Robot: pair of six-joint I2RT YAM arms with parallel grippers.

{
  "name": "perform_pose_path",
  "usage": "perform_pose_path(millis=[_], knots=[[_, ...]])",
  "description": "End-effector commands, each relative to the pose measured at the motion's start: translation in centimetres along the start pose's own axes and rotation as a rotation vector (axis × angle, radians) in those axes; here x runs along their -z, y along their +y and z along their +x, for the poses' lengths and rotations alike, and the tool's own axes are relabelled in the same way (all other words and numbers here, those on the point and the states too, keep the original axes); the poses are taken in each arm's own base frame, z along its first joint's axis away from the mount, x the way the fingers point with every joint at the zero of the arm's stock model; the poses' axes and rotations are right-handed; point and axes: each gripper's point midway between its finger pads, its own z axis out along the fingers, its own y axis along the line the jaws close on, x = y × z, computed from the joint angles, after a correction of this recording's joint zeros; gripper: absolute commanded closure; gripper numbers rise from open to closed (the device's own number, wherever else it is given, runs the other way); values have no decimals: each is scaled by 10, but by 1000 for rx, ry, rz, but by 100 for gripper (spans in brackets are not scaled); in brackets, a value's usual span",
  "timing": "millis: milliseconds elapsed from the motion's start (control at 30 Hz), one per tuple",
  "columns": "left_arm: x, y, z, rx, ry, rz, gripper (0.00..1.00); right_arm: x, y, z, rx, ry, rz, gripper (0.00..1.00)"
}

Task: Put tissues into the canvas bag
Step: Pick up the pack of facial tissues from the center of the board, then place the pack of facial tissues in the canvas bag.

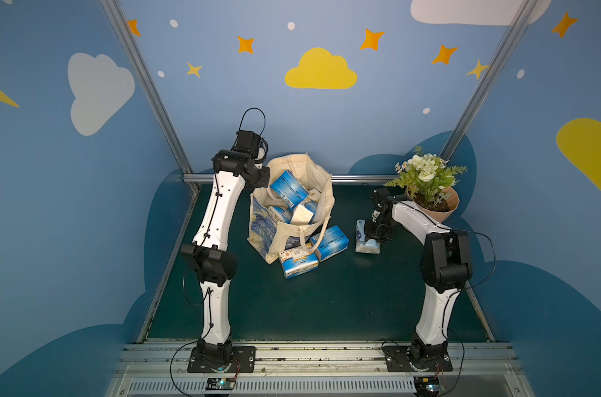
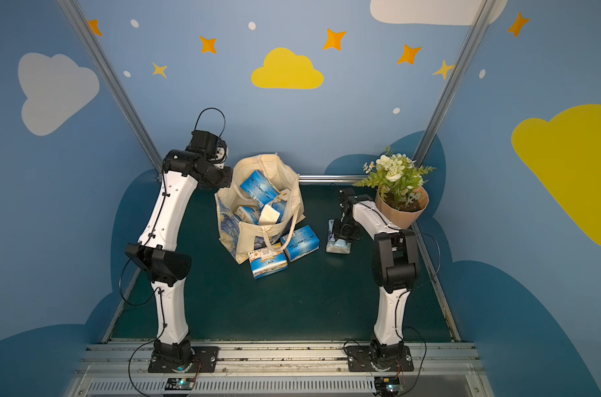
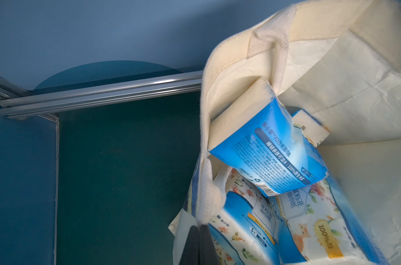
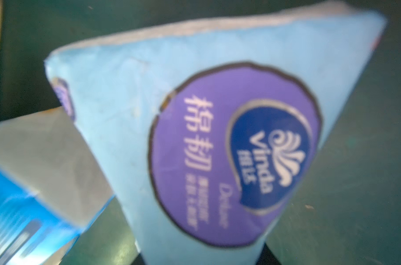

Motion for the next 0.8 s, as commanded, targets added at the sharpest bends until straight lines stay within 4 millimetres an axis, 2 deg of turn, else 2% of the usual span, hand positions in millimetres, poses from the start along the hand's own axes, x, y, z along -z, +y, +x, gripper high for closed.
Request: perform_pose_path(millis=[0, 133, 267, 333, 433, 500, 567, 667, 767], knots=[[-2, -7, 6, -2, 26, 16, 95, 81, 19, -20, 44, -177, -69, 65], [-2, -10, 6, -4, 22, 20, 95, 156, 47, -33, 122, -353, -166, 65], [-4, -13, 5, -7, 20, 24, 95, 221, 82, -36, 225, -521, -285, 62], [-4, -15, 5, -7, 19, 26, 95, 252, 109, -32, 313, -615, -375, 60], [-4, -16, 3, -5, 13, 26, 95, 287, 153, -20, 451, -720, -528, 58], [-4, -18, 3, -6, 10, 30, 95, 298, 182, -11, 525, -736, -631, 58], [-4, -20, 2, -7, 6, 32, 95, 299, 207, -5, 584, -725, -708, 57], [-3, -22, 2, -11, 6, 35, 95, 284, 242, -3, 643, -685, -755, 53], [-2, -24, 3, -14, 8, 35, 95, 264, 267, -6, 679, -639, -761, 50]])
